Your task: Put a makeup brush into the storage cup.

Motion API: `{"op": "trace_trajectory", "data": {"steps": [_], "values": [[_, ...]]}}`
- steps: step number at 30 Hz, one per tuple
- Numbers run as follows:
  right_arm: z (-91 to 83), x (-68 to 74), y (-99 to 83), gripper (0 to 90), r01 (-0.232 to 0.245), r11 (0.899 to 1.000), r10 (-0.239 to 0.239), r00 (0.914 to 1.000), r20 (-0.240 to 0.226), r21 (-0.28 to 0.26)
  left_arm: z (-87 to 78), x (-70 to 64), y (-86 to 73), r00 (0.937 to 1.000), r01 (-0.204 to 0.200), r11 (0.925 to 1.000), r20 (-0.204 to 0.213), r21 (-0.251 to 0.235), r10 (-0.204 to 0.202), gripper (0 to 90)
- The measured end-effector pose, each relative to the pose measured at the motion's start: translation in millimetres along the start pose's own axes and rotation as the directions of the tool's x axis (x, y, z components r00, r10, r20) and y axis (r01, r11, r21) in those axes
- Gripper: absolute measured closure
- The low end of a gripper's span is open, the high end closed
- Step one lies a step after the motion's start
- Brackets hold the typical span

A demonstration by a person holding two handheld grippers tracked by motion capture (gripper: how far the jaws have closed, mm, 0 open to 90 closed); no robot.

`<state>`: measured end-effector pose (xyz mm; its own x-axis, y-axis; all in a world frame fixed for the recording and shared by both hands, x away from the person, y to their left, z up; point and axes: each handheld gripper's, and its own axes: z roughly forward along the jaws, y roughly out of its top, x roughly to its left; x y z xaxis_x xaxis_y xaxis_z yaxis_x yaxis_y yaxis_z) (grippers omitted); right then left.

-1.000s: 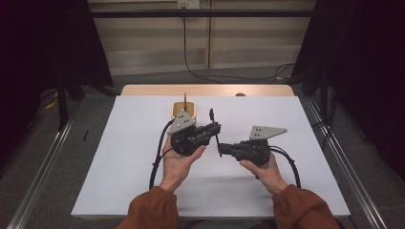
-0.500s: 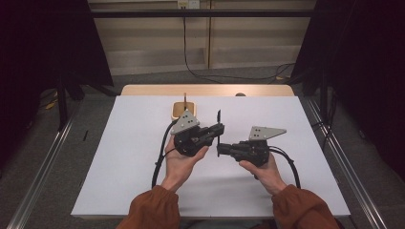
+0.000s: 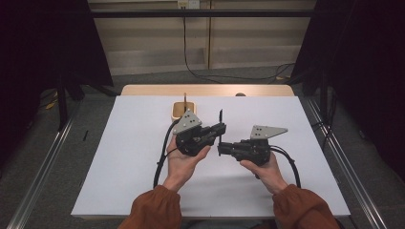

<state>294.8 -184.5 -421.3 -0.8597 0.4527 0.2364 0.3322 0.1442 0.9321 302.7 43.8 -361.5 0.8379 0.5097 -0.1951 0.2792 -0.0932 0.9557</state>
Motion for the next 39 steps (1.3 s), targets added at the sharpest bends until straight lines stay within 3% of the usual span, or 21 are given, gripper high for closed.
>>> {"op": "trace_trajectory", "data": {"steps": [5,14,24,34,39], "values": [[-0.2,-0.3,-0.1,73.4,-0.005,1.000,0.005,1.0000,0.007,0.005,-0.9,1.3,-0.2,1.0000,0.004,1.0000,-0.004,-0.002,-0.004,85.9],[-0.1,-0.2,0.5,49.6,-0.011,1.000,0.011,0.9999,-0.008,0.008,0.8,3.8,-1.5,0.9999,0.011,0.9999,0.006,0.005,-0.011,85.8],[-0.3,1.9,1.5,20.3,0.014,1.000,-0.013,0.9994,0.032,-0.016,-2.0,4.4,-1.1,0.9999,0.009,0.9999,0.009,0.008,-0.009,85.8],[-2.4,-0.6,2.6,1.4,-0.020,0.999,0.022,0.9979,0.061,-0.030,-7.4,8.3,0.4,0.9998,0.017,0.9998,0.003,-0.004,-0.017,85.7],[-4.0,-0.4,3.3,1.2,-0.009,1.000,0.012,0.9958,0.091,-0.030,-11.3,11.5,1.0,0.9999,0.010,1.0000,-0.010,-0.002,-0.010,85.8]]}}
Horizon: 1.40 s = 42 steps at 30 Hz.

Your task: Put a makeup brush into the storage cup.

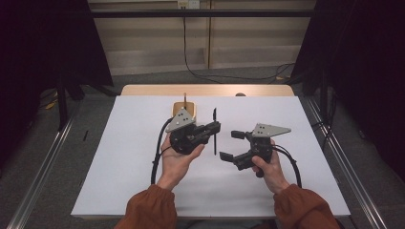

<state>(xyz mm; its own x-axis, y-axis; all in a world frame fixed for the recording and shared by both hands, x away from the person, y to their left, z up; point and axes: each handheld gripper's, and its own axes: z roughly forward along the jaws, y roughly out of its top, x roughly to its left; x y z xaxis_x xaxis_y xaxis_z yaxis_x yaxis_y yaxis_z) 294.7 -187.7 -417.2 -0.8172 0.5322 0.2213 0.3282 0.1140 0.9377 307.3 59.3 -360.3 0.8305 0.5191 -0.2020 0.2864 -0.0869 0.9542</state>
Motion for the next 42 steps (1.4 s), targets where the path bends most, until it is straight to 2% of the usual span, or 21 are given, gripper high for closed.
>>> {"op": "trace_trajectory", "data": {"steps": [3,10,13,18,21,24,30,32,33,35,37,38,42], "values": [[-2.0,2.0,0.4,0.7,0.029,1.000,-0.029,0.9980,0.057,0.005,-3.5,1.7,1.0,1.0000,0.003,1.0000,-0.007,-0.004,-0.003,85.7],[-9.1,2.2,1.9,1.0,0.053,0.999,-0.052,0.9944,0.092,-0.009,-11.6,6.6,3.2,0.9997,-0.005,1.0000,-0.024,0.000,0.005,85.8],[-16.8,-0.1,1.6,1.5,0.051,0.998,-0.046,0.9913,0.123,-0.037,-16.1,9.8,4.9,0.9995,-0.007,1.0000,-0.032,-0.001,0.007,85.7],[-29.9,-1.0,-0.1,0.7,0.046,0.999,-0.042,0.9881,0.148,-0.027,-25.7,17.4,8.1,0.9983,-0.007,0.9999,-0.057,-0.009,0.006,85.7],[-37.2,-0.6,-3.7,1.7,0.062,0.997,-0.053,0.9812,0.186,-0.044,-30.5,20.7,10.1,0.9976,-0.006,0.9999,-0.070,-0.010,0.005,85.7],[-42.9,-2.6,-9.3,1.7,0.040,0.999,-0.035,0.9813,0.189,-0.020,-34.6,23.0,11.4,0.9973,-0.013,0.9998,-0.073,-0.013,0.012,85.7],[-59.1,-5.0,-16.2,1.2,0.044,0.999,-0.038,0.9701,0.240,-0.019,-44.1,31.0,14.8,0.9957,-0.011,0.9997,-0.092,-0.022,0.009,85.7],[-64.5,-6.2,-18.7,1.7,0.059,0.998,-0.052,0.9598,0.276,-0.016,-46.5,33.0,15.8,0.9950,-0.013,0.9997,-0.099,-0.022,0.011,85.7],[-66.6,-6.4,-20.0,1.6,0.056,0.998,-0.050,0.9581,0.282,-0.011,-47.7,34.2,16.3,0.9945,-0.013,0.9997,-0.104,-0.021,0.010,85.7],[-70.3,-7.1,-22.8,1.6,0.045,0.999,-0.038,0.9560,0.291,-0.019,-48.8,36.1,17.0,0.9941,-0.012,0.9997,-0.108,-0.020,0.010,85.7],[-73.3,-7.1,-25.9,2.0,0.048,0.999,-0.044,0.9522,0.302,-0.004,-50.4,38.3,18.0,0.9933,-0.011,0.9997,-0.115,-0.022,0.009,85.7],[-74.2,-6.9,-26.9,2.2,0.047,0.999,-0.045,0.9517,0.304,-0.001,-51.0,39.2,18.3,0.9938,-0.002,0.9995,-0.111,-0.030,-0.001,85.7],[-78.9,-6.0,-30.8,2.5,0.032,0.999,-0.031,0.9516,0.306,0.003,-53.5,43.2,21.2,0.9924,-0.013,0.9994,-0.122,-0.032,0.009,85.7]]}}
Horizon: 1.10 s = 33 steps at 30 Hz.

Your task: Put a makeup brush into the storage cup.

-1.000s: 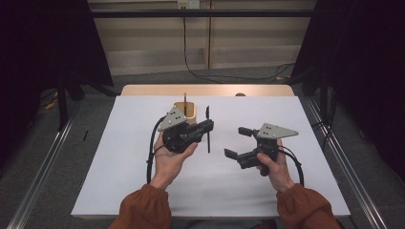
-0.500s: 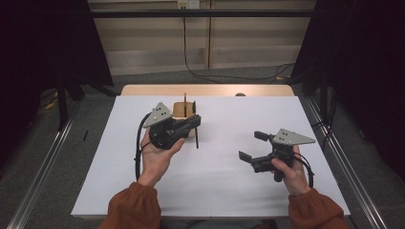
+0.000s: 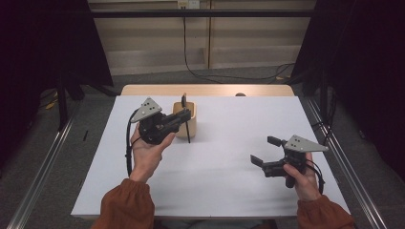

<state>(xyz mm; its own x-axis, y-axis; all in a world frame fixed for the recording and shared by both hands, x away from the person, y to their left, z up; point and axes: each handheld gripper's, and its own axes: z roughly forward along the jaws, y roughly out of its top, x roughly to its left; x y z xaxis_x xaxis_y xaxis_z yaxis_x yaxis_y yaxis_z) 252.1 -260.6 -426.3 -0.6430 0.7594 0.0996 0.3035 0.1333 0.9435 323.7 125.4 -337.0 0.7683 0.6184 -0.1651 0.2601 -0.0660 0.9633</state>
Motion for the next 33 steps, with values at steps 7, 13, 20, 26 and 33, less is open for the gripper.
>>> {"op": "trace_trajectory", "data": {"steps": [7,13,20,26,33], "values": [[-10.9,-1.9,-5.3,1.8,-0.027,1.000,0.027,0.9991,0.032,-0.006,-5.2,8.5,7.1,0.9998,0.002,0.9999,-0.018,-0.013,-0.002,85.7],[-16.5,-0.5,-12.8,1.7,-0.055,0.998,0.055,0.9973,0.048,-0.006,-8.5,16.7,9.5,0.9993,0.000,0.9998,-0.037,-0.019,0.000,85.7],[-22.5,0.5,-16.6,1.7,-0.067,0.998,0.067,0.9958,0.062,-0.003,-8.7,27.1,15.7,0.9980,-0.003,0.9998,-0.063,-0.019,0.002,85.7],[-26.4,2.5,-21.5,1.7,-0.082,0.997,0.083,0.9945,0.065,-0.014,-5.8,33.5,21.6,0.9965,0.006,0.9998,-0.083,-0.021,-0.007,85.7],[-30.3,4.1,-25.5,1.7,-0.083,0.996,0.085,0.9938,0.071,-0.028,-3.7,38.5,26.9,0.9944,-0.012,0.9996,-0.105,-0.026,0.009,85.7]]}}
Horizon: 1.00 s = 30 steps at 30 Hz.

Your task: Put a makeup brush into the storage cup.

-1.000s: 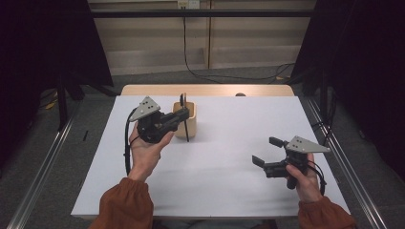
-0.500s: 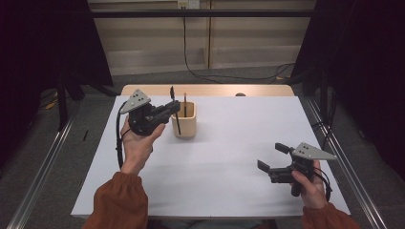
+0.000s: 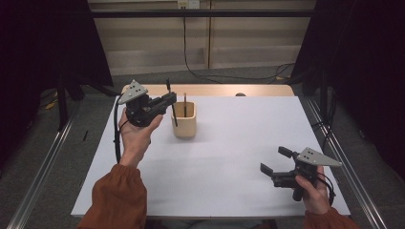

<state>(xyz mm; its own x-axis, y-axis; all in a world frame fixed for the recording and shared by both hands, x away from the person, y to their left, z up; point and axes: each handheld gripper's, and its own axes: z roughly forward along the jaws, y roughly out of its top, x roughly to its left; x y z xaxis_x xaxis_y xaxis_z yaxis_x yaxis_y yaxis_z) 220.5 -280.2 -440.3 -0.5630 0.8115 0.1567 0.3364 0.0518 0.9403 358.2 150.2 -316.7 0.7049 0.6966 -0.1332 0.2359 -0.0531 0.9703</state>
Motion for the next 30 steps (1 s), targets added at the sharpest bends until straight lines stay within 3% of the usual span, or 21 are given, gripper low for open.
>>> {"op": "trace_trajectory", "data": {"steps": [13,16,20,30], "values": [[-0.4,-0.6,-0.3,0.0,0.007,1.000,-0.007,1.0000,-0.004,-0.008,12.0,3.8,19.6,0.9999,-0.003,0.9999,0.011,-0.014,0.003,85.7],[-0.2,0.0,-0.4,0.0,0.003,1.000,-0.003,1.0000,-0.006,-0.010,18.2,2.6,22.9,0.9998,-0.021,0.9998,0.004,-0.004,0.021,85.7],[0.0,0.1,-0.9,0.0,0.000,1.000,0.000,0.9999,-0.014,-0.008,26.2,3.2,23.0,0.9998,-0.015,0.9998,0.016,-0.009,0.016,85.7],[-0.4,0.9,-1.1,0.0,-0.007,1.000,0.007,0.9997,-0.025,-0.012,46.2,12.8,17.0,0.9995,-0.022,0.9998,-0.023,-0.003,0.022,85.8]]}}
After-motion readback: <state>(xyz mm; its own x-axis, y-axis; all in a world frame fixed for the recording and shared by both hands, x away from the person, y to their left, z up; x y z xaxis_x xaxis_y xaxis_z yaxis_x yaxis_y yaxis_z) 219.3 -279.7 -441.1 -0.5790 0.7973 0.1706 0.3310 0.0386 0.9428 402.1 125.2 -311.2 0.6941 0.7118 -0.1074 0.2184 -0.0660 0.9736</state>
